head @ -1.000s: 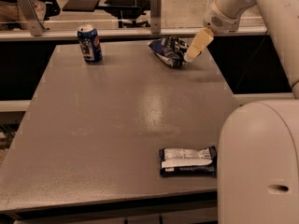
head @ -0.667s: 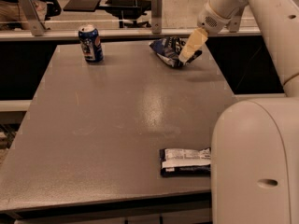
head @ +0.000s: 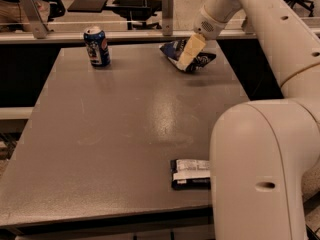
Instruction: Pick blue chip bag
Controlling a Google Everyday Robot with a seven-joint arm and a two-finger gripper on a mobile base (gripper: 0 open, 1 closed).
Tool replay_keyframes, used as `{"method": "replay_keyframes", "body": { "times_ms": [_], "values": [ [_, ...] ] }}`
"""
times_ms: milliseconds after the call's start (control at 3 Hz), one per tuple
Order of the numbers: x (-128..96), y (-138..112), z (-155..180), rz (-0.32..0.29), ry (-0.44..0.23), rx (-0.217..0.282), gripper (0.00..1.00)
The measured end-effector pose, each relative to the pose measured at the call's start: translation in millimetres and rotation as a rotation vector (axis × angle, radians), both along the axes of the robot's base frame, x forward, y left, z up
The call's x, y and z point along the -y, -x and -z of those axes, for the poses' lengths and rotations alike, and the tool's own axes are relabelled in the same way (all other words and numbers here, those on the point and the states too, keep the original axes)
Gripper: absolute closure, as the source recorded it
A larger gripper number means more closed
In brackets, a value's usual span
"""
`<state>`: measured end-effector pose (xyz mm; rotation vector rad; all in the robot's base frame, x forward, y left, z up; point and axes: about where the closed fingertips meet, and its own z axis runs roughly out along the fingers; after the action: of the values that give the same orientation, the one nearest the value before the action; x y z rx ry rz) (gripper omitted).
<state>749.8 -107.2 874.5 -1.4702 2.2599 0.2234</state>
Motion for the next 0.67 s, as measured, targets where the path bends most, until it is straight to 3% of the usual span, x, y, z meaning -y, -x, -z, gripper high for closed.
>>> {"method": "replay_keyframes", "body": {
  "times_ms": [333, 667],
  "values": [
    [-13.2, -3.2, 7.2, 0.0, 0.027, -0.013, 0.0],
    [-22.2, -4.9, 12.7, 0.002, 0.043, -0.025, 0.15]
  ]
}}
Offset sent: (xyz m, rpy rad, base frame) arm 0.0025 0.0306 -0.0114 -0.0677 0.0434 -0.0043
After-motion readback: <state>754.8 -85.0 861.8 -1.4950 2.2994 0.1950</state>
